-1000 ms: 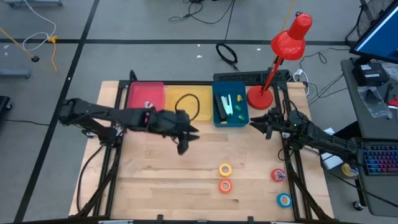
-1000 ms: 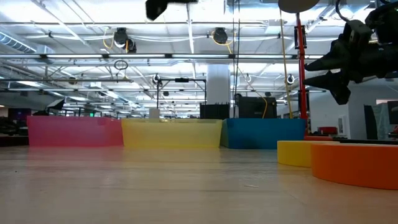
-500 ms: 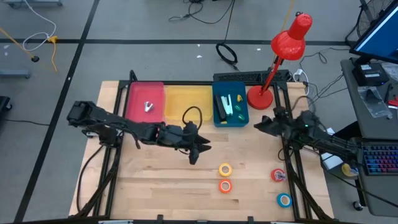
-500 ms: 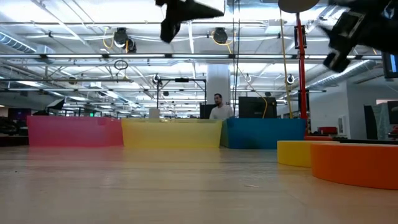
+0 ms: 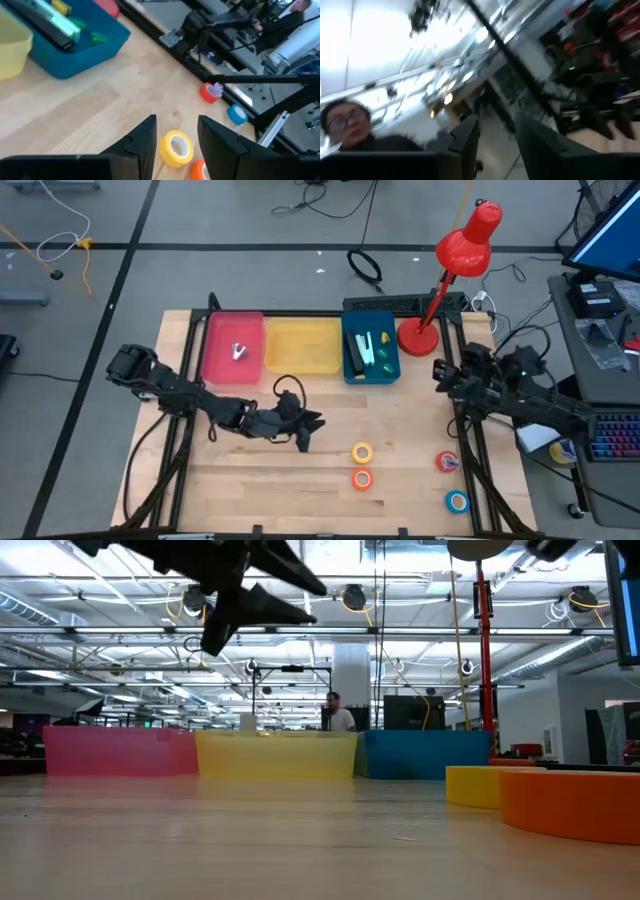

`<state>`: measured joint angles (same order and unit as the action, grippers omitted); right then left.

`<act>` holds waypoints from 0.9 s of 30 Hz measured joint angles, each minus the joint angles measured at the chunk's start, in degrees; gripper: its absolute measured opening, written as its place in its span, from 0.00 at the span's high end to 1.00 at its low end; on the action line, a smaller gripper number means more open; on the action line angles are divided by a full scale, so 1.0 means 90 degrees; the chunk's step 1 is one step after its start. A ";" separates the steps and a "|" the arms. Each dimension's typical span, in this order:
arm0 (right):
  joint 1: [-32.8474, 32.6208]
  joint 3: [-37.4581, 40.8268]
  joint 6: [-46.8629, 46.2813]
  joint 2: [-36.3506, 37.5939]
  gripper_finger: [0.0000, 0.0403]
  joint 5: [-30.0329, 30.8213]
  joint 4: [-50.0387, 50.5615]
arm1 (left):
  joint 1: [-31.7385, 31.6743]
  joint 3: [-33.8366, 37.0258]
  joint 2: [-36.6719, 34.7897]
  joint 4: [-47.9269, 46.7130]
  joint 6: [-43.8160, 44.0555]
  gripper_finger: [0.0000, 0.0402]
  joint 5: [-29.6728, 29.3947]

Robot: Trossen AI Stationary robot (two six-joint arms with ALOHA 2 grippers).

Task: Pick and place Stapler, Stapler remover, tape
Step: Put the purple stapler remover into the red bin

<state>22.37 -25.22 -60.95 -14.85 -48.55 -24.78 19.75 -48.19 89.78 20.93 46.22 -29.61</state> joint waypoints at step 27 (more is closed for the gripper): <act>-0.1090 -0.1657 0.0582 -0.1980 1.00 0.0294 0.9379 | -0.0297 0.0305 -0.0002 -0.0523 0.0142 0.64 -0.0052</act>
<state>12.56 -40.13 -55.71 -32.67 -45.90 59.63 17.08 -45.45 89.76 16.23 47.49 -30.07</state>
